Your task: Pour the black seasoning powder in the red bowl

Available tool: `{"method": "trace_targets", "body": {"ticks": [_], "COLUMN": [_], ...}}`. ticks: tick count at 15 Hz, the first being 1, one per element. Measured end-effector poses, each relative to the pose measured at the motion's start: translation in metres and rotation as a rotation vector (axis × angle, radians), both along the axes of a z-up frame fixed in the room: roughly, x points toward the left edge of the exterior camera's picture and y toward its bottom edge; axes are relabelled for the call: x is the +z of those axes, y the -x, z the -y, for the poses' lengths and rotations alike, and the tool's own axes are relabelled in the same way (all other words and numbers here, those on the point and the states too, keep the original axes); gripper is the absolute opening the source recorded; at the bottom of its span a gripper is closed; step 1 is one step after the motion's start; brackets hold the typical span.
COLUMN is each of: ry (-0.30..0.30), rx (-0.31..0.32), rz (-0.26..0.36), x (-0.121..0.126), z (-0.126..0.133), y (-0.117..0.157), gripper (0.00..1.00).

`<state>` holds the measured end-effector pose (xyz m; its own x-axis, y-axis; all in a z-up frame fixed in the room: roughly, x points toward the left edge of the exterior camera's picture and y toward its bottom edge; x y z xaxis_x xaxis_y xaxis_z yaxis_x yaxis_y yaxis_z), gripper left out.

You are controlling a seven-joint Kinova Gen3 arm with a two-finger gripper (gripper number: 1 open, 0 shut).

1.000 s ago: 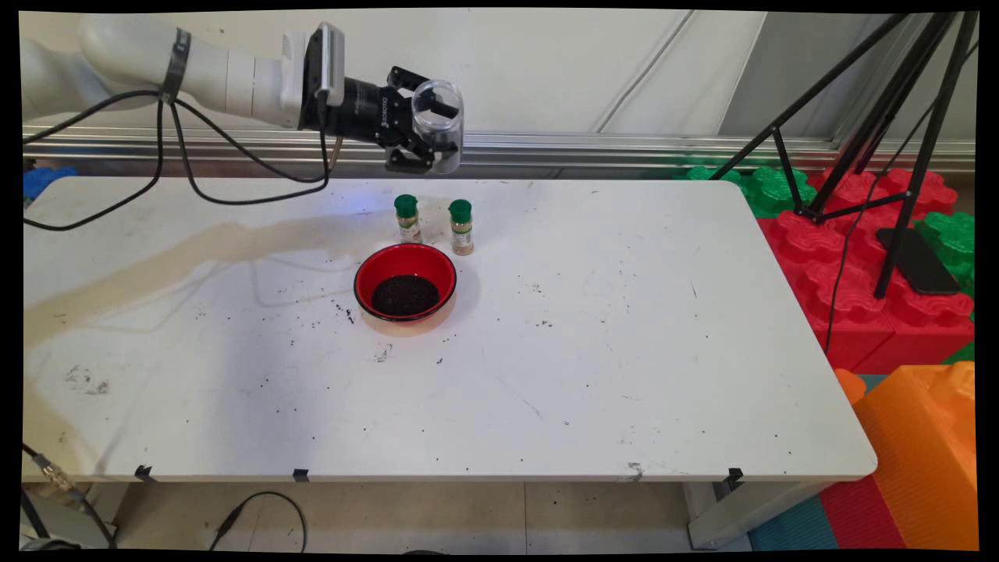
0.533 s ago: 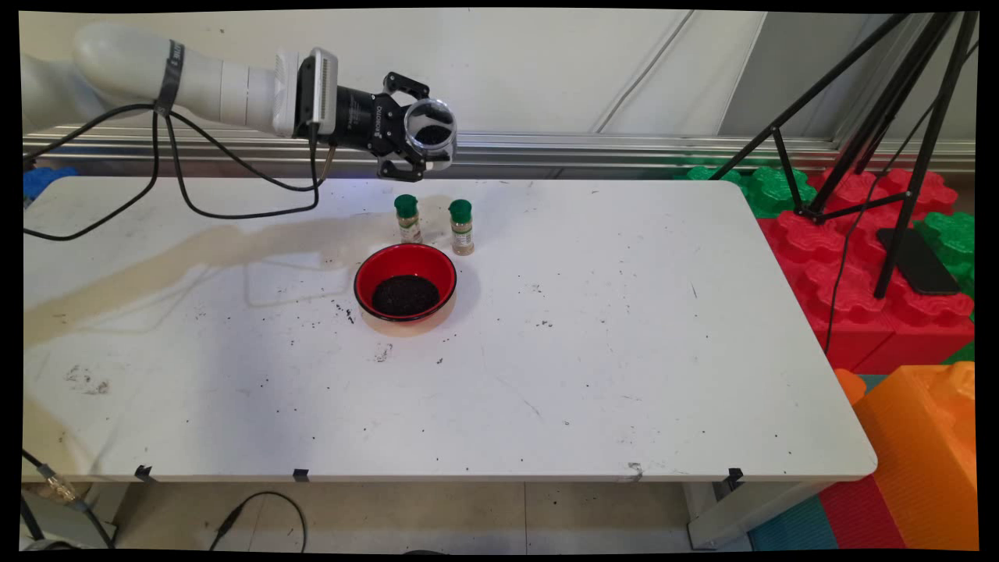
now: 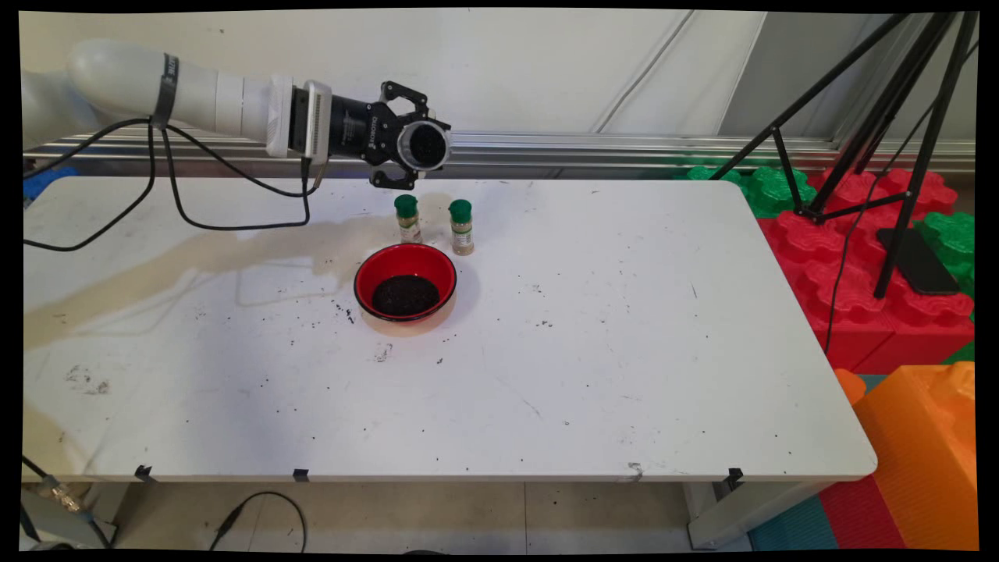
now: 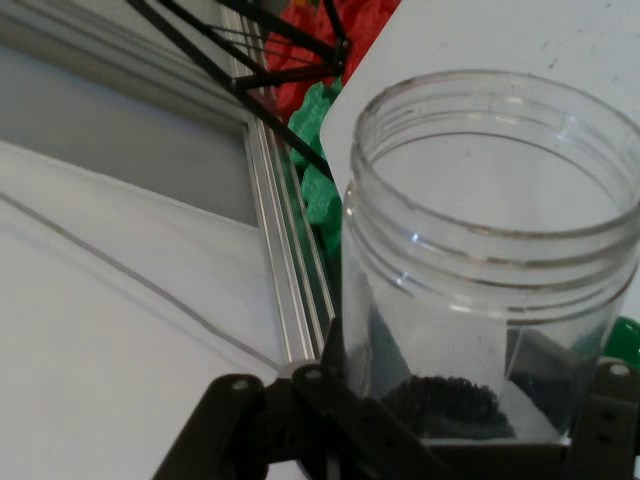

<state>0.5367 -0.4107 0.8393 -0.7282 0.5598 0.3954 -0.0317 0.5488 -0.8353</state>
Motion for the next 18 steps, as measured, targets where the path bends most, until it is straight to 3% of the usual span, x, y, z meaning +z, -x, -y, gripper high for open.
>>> {"method": "trace_targets", "body": {"ticks": [4, 18], "ry": [0.074, 0.228], "rx": [-0.043, -0.130], "rz": [0.071, 0.237], "x": [-0.006, -0.021], "z": [-0.007, -0.019], "y": [-0.001, 0.000], "gripper": [0.00, 0.00]}}
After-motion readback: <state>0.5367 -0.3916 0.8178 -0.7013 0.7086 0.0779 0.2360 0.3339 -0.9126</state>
